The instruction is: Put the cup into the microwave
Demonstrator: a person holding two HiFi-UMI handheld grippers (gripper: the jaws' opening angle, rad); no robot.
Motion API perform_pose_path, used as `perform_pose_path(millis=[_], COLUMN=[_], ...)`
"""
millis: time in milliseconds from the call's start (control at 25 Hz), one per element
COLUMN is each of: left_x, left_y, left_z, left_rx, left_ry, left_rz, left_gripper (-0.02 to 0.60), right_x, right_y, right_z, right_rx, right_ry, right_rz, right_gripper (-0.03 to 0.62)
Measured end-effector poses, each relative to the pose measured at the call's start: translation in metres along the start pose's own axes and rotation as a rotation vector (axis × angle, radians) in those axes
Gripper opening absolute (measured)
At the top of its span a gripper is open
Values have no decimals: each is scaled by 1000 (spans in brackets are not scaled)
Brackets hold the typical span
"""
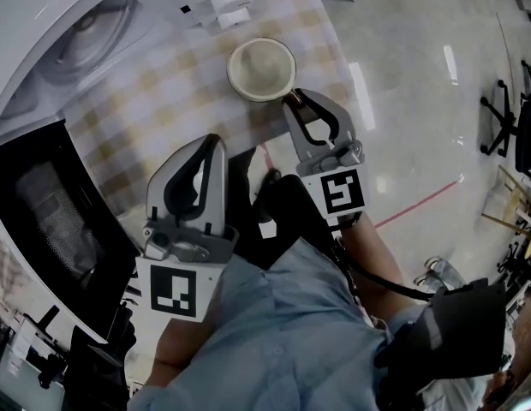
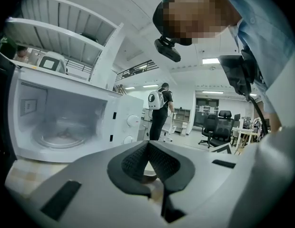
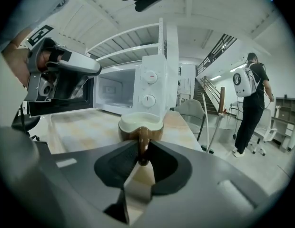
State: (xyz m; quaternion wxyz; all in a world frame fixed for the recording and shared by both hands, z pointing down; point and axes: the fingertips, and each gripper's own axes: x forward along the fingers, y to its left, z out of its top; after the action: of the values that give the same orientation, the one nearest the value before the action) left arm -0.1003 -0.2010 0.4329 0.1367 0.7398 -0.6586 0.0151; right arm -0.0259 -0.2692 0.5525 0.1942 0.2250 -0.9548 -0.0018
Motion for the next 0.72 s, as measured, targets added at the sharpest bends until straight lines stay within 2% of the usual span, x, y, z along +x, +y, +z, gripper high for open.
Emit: perform_pose_path(millis=[200, 320, 480, 720], left_x=[-1, -2, -2, -2], left_y=[-8, -10, -8, -9], left_z=[-2, -3, -3, 0], left_rx=[-16, -22, -31, -32], left_ry=[16, 28, 32, 30], left_rz=[-15, -22, -18, -13], left_gripper=[5, 5, 5, 5], right_x=[2, 2, 5, 4], right_y=[5, 3, 3, 6], right_z=[-2, -1, 2, 11], right_rx=[-3, -9, -68, -8], right_ry=[20, 38, 58, -3], right_rz=[16, 23, 49, 53], right_gripper=[107, 93, 66, 52])
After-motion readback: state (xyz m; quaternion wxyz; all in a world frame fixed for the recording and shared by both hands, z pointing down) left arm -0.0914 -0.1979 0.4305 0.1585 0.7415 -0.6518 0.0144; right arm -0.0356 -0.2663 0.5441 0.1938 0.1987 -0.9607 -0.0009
